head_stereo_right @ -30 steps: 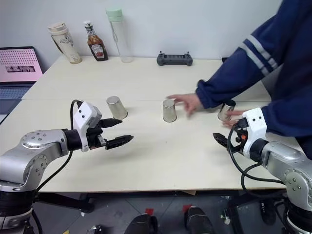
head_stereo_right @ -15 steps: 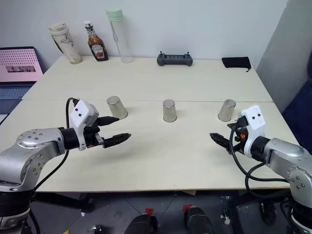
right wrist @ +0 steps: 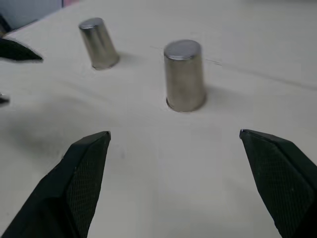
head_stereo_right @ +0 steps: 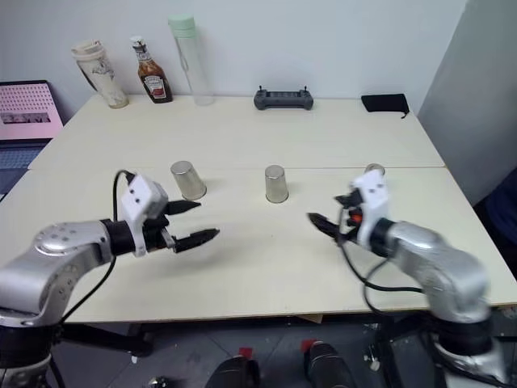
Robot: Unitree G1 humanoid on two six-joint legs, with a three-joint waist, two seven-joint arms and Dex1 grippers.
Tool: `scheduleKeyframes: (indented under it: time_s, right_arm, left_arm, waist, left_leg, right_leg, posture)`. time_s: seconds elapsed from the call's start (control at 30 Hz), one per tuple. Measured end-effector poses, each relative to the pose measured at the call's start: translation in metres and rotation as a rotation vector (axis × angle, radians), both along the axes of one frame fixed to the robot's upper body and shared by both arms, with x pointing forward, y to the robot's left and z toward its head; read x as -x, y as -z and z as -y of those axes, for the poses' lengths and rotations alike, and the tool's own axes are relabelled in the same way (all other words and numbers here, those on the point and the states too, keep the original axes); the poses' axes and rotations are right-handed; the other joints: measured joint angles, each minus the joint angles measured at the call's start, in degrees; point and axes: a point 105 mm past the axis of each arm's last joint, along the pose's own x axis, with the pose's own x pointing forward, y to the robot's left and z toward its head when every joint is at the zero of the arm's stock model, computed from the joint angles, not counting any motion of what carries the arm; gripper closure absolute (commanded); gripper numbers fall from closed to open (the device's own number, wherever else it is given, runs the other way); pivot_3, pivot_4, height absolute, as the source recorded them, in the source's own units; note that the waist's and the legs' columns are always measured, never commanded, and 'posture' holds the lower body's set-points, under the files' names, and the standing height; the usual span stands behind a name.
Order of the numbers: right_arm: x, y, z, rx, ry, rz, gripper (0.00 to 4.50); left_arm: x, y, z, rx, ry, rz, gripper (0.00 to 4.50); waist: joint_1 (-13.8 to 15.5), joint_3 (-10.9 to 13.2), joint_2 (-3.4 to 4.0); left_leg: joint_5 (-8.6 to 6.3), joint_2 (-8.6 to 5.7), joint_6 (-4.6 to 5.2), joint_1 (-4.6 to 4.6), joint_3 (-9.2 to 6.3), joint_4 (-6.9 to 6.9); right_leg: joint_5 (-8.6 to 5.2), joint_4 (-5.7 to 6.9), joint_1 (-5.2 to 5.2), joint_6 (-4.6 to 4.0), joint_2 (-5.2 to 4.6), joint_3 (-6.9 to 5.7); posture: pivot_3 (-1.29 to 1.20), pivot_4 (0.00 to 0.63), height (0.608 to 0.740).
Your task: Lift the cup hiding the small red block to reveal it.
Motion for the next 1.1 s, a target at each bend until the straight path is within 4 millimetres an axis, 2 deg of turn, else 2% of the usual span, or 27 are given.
scheduleKeyframes:
  time_s: [0.1,0.2,0.4,0.53,0.67,0.8,0.93,1.03,1.1]
  right_arm:
    - [-0.031,0.023,-0.029,0.066,-0.007,0.019,0.06]
    - [-0.054,0.025,-0.046,0.066,-0.008,0.033,0.06]
    - [-0.091,0.023,-0.05,0.082,0.084,0.044,0.06]
    - [-0.101,0.024,-0.054,0.056,0.107,0.018,0.06]
    - [-0.103,0.021,-0.069,0.034,0.075,0.021,0.06]
    - [-0.106,0.019,-0.073,0.047,0.077,0.038,0.06]
    - [-0.107,0.025,-0.071,0.088,0.082,0.058,0.71]
    - [-0.107,0.029,-0.068,0.107,0.087,0.065,1.59]
    - [-0.108,0.028,-0.067,0.113,0.095,0.081,1.8]
  left_arm:
    - [-0.004,0.004,0.007,0.022,-0.016,0.02,0.0]
    - [-0.008,0.0,0.009,0.022,-0.031,0.053,0.0]
    - [-0.009,0.002,0.007,0.02,-0.06,0.069,0.0]
    - [-0.008,0.008,0.005,0.021,-0.077,0.054,0.0]
    - [-0.008,0.007,0.005,0.021,-0.076,0.06,0.0]
    - [-0.009,0.005,0.006,0.021,-0.075,0.067,0.0]
    - [-0.009,0.003,0.006,0.022,-0.074,0.073,0.0]
    - [-0.009,0.003,0.006,0.022,-0.073,0.075,0.0]
    - [-0.01,0.002,0.006,0.023,-0.071,0.084,0.0]
  waist:
    - [0.25,-0.02,-0.05]
    - [0.77,-0.02,-0.05]
    - [0.86,-0.02,-0.05]
    - [0.77,-0.02,-0.04]
    - [0.66,-0.02,-0.03]
    - [0.68,-0.01,-0.03]
    - [0.68,-0.01,-0.03]
    - [0.64,-0.01,-0.03]
    - [0.63,-0.01,-0.03]
  left_leg:
    - [0.0,-0.03,0.0,-0.06,-0.01,0.05]
    - [-0.02,-0.05,-0.01,-0.12,0.01,0.02]
    - [-0.05,-0.07,-0.05,-0.12,0.03,-0.04]
    - [-0.05,-0.01,-0.05,-0.09,0.0,-0.03]
    - [-0.04,0.01,-0.05,-0.05,-0.02,-0.02]
    - [-0.04,-0.03,-0.05,-0.06,-0.02,-0.02]
    - [-0.05,-0.04,-0.05,-0.07,0.0,-0.03]
    - [-0.05,-0.02,-0.05,-0.07,-0.01,-0.04]
    - [-0.04,-0.01,-0.05,-0.06,-0.03,-0.04]
  right_leg:
    - [0.17,0.01,-0.01,0.21,-0.01,0.0]
    - [0.31,-0.05,-0.04,0.16,-0.05,0.01]
    - [0.38,-0.09,-0.04,0.01,-0.12,0.0]
    - [0.38,-0.03,-0.05,0.0,-0.08,-0.02]
    - [0.37,0.03,-0.04,0.02,-0.04,-0.04]
    - [0.37,0.01,-0.02,0.01,-0.06,-0.03]
    - [0.38,-0.02,-0.03,0.0,-0.09,-0.02]
    - [0.38,0.0,-0.03,0.0,-0.08,-0.03]
    - [0.38,0.01,-0.03,0.0,-0.08,-0.03]
  posture:
    - [0.0,0.15,0.74]
    - [0.0,0.15,0.74]
    - [0.0,0.15,0.74]
    - [0.0,0.15,0.74]
    - [0.0,0.15,0.74]
    - [0.0,0.15,0.74]
    - [0.0,0.15,0.74]
    - [0.0,0.15,0.74]
    - [0.0,0.15,0.74]
